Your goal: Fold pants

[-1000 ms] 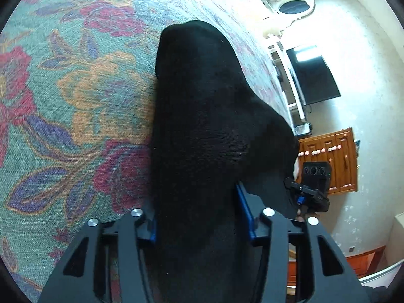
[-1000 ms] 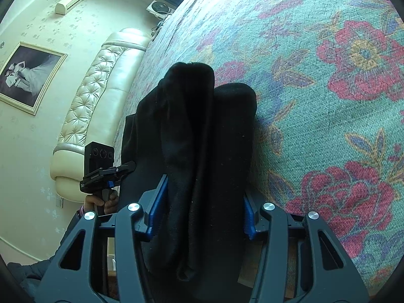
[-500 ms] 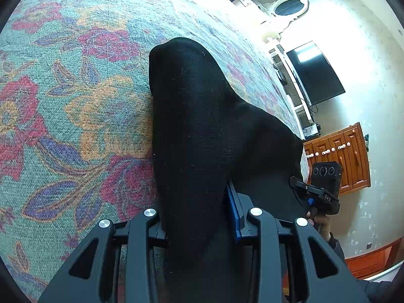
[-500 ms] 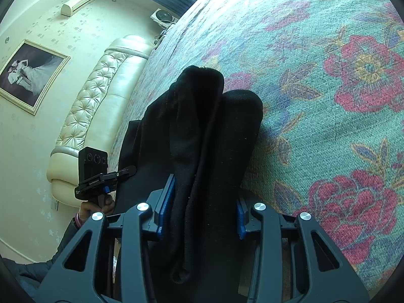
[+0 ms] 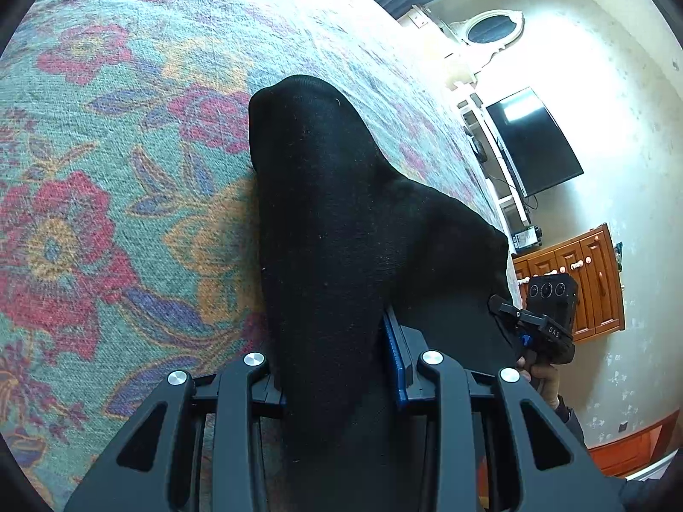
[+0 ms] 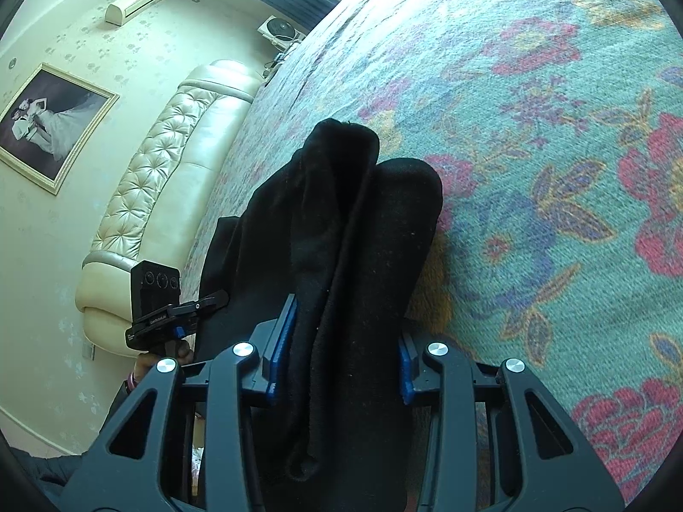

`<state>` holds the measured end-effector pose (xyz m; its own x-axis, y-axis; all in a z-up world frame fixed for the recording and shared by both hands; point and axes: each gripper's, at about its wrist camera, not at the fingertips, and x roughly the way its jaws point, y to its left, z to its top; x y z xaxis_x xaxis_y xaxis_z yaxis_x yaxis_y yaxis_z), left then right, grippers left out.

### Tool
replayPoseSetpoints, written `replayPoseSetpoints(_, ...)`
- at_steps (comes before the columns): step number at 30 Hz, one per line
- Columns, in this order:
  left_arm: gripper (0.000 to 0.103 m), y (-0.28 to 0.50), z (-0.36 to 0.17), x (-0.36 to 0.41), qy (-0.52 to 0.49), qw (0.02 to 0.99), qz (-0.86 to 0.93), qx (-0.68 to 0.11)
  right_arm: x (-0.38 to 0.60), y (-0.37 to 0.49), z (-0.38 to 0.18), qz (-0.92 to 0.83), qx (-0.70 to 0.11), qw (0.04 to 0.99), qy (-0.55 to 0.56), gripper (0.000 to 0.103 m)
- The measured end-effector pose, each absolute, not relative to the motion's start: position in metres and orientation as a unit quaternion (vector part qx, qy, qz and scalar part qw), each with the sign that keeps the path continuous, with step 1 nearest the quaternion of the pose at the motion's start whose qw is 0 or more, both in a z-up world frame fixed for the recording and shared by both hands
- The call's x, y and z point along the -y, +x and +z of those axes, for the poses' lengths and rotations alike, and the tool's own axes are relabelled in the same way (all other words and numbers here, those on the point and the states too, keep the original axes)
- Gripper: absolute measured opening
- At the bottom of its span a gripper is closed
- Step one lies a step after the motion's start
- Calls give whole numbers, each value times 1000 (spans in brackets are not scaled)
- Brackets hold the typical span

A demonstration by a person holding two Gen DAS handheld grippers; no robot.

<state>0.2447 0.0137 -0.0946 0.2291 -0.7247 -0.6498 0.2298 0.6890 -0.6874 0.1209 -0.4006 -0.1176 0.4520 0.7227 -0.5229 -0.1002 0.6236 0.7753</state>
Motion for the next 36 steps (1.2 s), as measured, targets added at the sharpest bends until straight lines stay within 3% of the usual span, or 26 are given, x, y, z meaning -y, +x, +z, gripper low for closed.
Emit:
replayPoseSetpoints(23, 34, 294, -92, -63, -244, 763, -297, -519, 351, 214, -120, 282, -461, 769, 341, 38)
replayPoseSetpoints(36, 34, 281, -91, -75, -252, 767, -288, -515, 339, 245, -124, 286, -463, 765, 345, 38)
